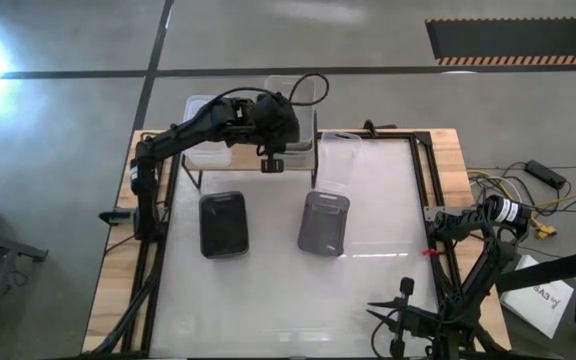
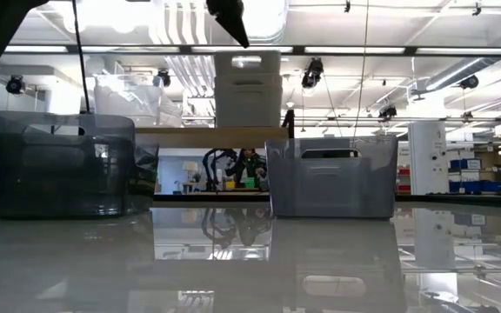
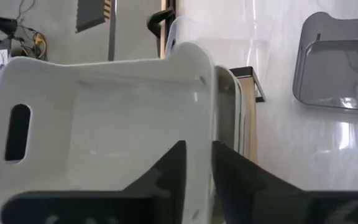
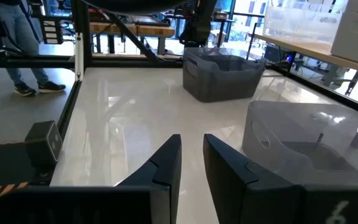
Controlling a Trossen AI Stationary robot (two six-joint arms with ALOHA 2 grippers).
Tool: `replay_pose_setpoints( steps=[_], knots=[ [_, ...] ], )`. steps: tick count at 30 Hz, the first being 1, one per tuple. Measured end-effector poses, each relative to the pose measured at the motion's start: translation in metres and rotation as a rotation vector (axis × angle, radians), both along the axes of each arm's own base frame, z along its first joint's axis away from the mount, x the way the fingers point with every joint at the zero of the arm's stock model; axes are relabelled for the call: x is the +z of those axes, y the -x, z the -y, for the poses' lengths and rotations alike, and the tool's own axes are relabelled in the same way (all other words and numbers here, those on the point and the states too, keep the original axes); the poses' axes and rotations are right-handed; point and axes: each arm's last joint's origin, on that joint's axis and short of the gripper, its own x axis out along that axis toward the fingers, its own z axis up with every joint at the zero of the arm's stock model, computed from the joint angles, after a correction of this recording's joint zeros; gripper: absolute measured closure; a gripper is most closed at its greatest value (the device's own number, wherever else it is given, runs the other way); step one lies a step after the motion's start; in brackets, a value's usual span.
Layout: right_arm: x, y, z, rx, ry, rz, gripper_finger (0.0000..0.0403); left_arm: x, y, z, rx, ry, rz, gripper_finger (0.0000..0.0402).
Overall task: Stack baskets on shelf by color
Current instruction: Stack the gray bin on top of the gray bin on the shelf
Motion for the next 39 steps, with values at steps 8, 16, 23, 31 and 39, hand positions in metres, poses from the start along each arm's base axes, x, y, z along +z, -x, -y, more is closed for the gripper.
replay_pose_setpoints(
  steps=[8,16,23,31,39],
  knots=[
    [0.000,0.000,0.000,0.000,0.001,0.000,0.0342,0.015,0.004,0.005,0.005,-0.005,0.084,0.0286],
    [0.000,-0.001,0.001,-0.003,0.002,-0.001,0.0342,0.018,0.004,-0.008,0.330,-0.118,0.191,0.0283],
    [0.000,-0.001,0.000,0.000,-0.005,-0.005,0.0342,0.006,0.016,-0.058,0.609,0.141,0.348,0.0282],
    [0.000,-0.001,0.000,0.000,-0.005,-0.005,0.0342,-0.001,0.029,-0.070,0.731,0.261,0.327,0.0257],
    [0.000,-0.001,0.000,0.000,-0.005,-0.005,0.0342,-0.017,0.024,-0.073,0.827,0.257,0.303,0.0253]
  ],
)
